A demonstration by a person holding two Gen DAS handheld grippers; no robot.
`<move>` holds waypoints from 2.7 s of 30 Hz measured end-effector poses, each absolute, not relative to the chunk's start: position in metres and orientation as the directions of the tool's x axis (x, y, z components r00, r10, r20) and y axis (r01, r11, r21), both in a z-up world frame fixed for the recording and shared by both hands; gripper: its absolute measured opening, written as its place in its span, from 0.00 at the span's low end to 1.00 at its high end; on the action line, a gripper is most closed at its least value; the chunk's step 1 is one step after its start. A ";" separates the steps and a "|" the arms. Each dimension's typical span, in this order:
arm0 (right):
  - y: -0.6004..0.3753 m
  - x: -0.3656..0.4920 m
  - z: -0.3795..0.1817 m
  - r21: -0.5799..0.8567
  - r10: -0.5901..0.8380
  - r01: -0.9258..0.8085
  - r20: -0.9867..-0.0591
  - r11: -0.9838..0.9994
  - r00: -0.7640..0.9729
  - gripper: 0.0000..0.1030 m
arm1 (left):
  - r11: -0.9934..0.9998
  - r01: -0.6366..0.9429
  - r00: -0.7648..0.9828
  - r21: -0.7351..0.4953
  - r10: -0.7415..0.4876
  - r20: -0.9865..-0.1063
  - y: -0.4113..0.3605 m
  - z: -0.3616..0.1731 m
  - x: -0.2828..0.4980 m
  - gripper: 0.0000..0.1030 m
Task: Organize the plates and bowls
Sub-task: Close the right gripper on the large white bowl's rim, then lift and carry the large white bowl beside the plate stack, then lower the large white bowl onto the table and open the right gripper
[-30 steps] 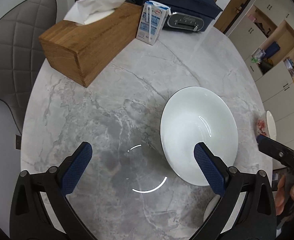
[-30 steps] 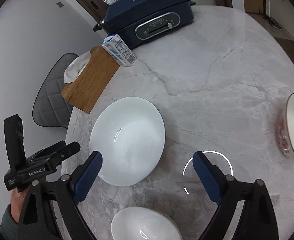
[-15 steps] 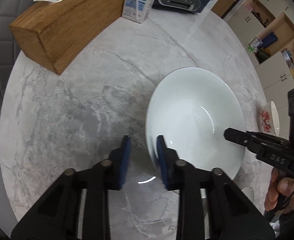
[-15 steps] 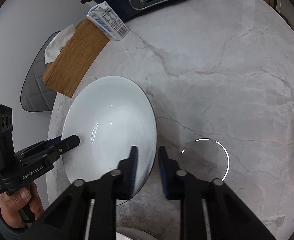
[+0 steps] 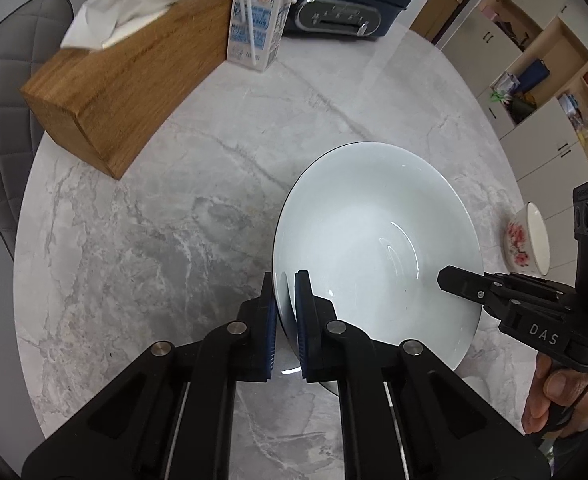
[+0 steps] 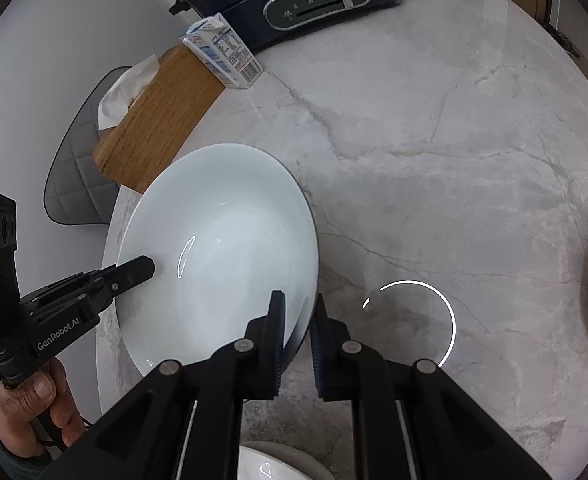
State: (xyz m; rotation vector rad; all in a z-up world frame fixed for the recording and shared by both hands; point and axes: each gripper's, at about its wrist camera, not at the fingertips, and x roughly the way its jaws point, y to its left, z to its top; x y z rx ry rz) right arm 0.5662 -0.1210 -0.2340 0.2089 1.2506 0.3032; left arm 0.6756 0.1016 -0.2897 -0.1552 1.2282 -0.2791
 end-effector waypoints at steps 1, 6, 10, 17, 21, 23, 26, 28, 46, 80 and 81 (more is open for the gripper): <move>-0.122 0.564 -0.225 0.314 0.335 -0.118 -0.896 0.942 0.291 0.13 | 0.954 0.134 0.316 -0.268 -0.297 -0.901 0.099 -0.282 0.673 0.06; -0.139 0.541 -0.183 0.299 0.330 -0.143 -0.885 0.943 0.328 0.14 | 0.940 0.187 0.354 -0.286 -0.336 -0.873 0.084 -0.238 0.648 0.06; -0.163 0.508 -0.156 0.296 0.324 -0.132 -0.873 0.946 0.364 0.14 | 0.926 0.237 0.365 -0.295 -0.366 -0.856 0.057 -0.212 0.619 0.06; -0.212 0.432 -0.134 0.269 0.276 -0.075 -0.869 0.960 0.411 0.14 | 0.905 0.303 0.358 -0.299 -0.399 -0.844 -0.007 -0.194 0.548 0.06; -0.237 0.389 -0.135 0.253 0.246 -0.039 -0.878 0.967 0.411 0.15 | 0.897 0.324 0.336 -0.299 -0.405 -0.850 -0.043 -0.196 0.506 0.06; -0.249 0.368 -0.138 0.240 0.230 -0.025 -0.885 0.970 0.405 0.15 | 0.893 0.326 0.316 -0.310 -0.412 -0.855 -0.058 -0.202 0.488 0.06; -0.266 0.343 -0.145 0.233 0.217 -0.009 -0.891 0.972 0.399 0.15 | 0.894 0.330 0.296 -0.305 -0.405 -0.865 -0.080 -0.209 0.467 0.06; -0.276 0.334 -0.153 0.237 0.215 0.008 -0.896 0.971 0.389 0.15 | 0.893 0.335 0.284 -0.301 -0.400 -0.871 -0.093 -0.218 0.458 0.06; -0.309 0.319 -0.234 0.234 0.208 0.055 -0.931 0.971 0.300 0.15 | 0.911 0.355 0.221 -0.212 -0.302 -0.927 -0.142 -0.308 0.428 0.08; -0.298 0.317 -0.139 0.313 0.275 -0.016 -0.808 0.950 0.522 1.00 | 0.909 0.128 0.389 -0.398 -0.415 -0.822 0.038 -0.214 0.400 1.00; -0.293 0.320 -0.135 0.329 0.293 -0.030 -0.791 0.944 0.536 1.00 | 0.915 0.115 0.418 -0.387 -0.398 -0.816 0.051 -0.212 0.399 1.00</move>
